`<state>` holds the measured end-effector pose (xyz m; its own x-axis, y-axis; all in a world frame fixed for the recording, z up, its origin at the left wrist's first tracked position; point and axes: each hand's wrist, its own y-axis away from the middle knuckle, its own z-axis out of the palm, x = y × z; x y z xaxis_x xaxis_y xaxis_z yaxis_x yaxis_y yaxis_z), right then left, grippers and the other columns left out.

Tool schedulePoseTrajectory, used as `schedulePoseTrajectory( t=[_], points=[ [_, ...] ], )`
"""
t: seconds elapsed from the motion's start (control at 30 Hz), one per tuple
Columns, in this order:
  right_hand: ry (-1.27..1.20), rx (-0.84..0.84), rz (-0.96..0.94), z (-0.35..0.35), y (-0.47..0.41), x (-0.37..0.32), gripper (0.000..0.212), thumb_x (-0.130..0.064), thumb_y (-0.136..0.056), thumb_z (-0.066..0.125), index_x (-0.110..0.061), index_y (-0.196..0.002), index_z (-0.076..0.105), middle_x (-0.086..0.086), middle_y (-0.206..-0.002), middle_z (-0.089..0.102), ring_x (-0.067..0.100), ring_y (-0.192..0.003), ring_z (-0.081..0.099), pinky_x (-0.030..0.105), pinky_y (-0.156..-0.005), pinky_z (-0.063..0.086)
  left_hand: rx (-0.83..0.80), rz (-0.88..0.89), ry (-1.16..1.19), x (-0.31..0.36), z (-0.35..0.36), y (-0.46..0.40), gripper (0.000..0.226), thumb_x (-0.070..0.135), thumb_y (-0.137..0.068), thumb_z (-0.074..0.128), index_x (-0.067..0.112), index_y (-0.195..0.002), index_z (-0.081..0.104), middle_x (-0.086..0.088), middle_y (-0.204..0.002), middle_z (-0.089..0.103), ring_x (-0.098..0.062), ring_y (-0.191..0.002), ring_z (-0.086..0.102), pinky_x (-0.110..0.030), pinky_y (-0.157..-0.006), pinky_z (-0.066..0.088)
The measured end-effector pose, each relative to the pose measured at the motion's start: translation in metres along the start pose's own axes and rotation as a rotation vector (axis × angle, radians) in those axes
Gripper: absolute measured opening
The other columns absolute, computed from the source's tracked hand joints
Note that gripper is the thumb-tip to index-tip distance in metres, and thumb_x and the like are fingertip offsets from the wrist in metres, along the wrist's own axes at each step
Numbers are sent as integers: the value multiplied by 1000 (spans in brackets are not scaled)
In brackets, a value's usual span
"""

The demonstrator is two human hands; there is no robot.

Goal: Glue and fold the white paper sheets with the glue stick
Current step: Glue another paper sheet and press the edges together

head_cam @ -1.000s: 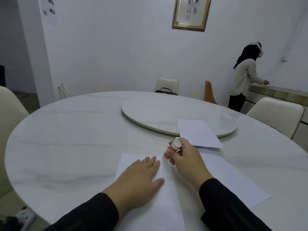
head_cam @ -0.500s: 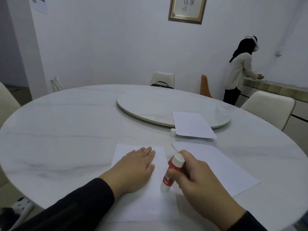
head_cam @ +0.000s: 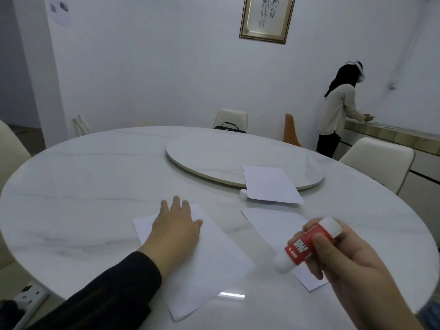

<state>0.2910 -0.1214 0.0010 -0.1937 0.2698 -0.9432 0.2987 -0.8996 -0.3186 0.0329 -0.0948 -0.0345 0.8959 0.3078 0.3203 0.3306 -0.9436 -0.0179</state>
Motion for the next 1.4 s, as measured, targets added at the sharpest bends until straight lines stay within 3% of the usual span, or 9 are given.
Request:
schedulePoseTrajectory(
  t=[0.2, 0.33, 0.4, 0.57, 0.7, 0.9, 1.13, 1.3, 1.4],
  points=[
    [143, 120, -34, -2, -8, -6, 74, -76, -30, 77, -25, -83, 70, 9, -63, 63, 12, -51, 53, 16, -47, 46, -385, 469, 31, -30, -15, 29, 56, 55, -91, 39, 53, -142, 15, 31, -152, -4, 3, -141, -11, -27, -119, -3],
    [258, 106, -29, 15, -20, -4, 14, -34, -79, 67, -21, -81, 67, 5, -62, 60, 13, -53, 53, 22, -51, 47, -161, 306, -173, -15, 6, 35, 64, 60, -93, 20, 37, -149, -1, 11, -159, -10, -11, -146, -9, -32, -120, 1],
    [351, 132, -52, 22, -33, 2, 9, -16, -88, 61, -19, -81, 65, 0, -61, 62, 11, -53, 54, 27, -55, 47, -116, 252, -175, -4, 8, 34, 65, 58, -94, 17, 31, -150, 1, 5, -160, -8, -17, -147, -8, -37, -120, 5],
    [523, 112, -72, 45, -60, 20, 4, -17, -89, 61, -20, -87, 60, -2, -70, 70, 8, -61, 61, 33, -66, 52, -238, 469, -80, -10, 3, 29, 53, 47, -98, 23, 42, -147, 4, 19, -157, -10, -2, -144, -13, -27, -118, -7],
    [626, 27, -60, 58, -76, 39, 4, -17, -90, 59, -18, -87, 56, -10, -66, 68, -2, -58, 56, 16, -60, 44, -158, 446, -105, -14, 13, 29, 59, 47, -97, 22, 35, -149, -3, 20, -157, -9, 0, -144, -11, -25, -117, -8],
    [745, -95, -48, 66, -79, 59, 9, -13, -91, 52, -21, -88, 52, -4, -81, 69, 8, -78, 62, 24, -76, 48, -177, 429, -119, -12, 12, 27, 61, 48, -97, 21, 32, -149, -4, 19, -157, -10, -1, -144, -11, -26, -116, -9],
    [796, -247, -156, 59, -49, 40, 11, -13, -87, 60, -23, -86, 57, -11, -82, 69, 4, -79, 62, 11, -68, 44, -212, 423, -117, -12, 8, 27, 61, 49, -96, 21, 34, -149, -5, 20, -157, -11, -1, -144, -12, -27, -118, -8],
    [740, -421, -142, 49, -24, 27, 8, -24, -81, 62, -31, -86, 60, -13, -87, 71, 11, -82, 66, 24, -74, 52, -204, 428, -115, -11, 9, 27, 55, 44, -99, 15, 32, -149, -5, 18, -157, -11, -2, -144, -12, -27, -116, -8],
    [452, -447, -36, 42, -20, 17, 13, -25, -74, 70, -22, -86, 66, 7, -87, 73, 16, -68, 66, 26, -64, 54, -199, 434, -113, -12, 10, 27, 55, 42, -99, 16, 31, -150, -4, 18, -157, -10, -1, -144, -12, -26, -116, -8]
  ],
)
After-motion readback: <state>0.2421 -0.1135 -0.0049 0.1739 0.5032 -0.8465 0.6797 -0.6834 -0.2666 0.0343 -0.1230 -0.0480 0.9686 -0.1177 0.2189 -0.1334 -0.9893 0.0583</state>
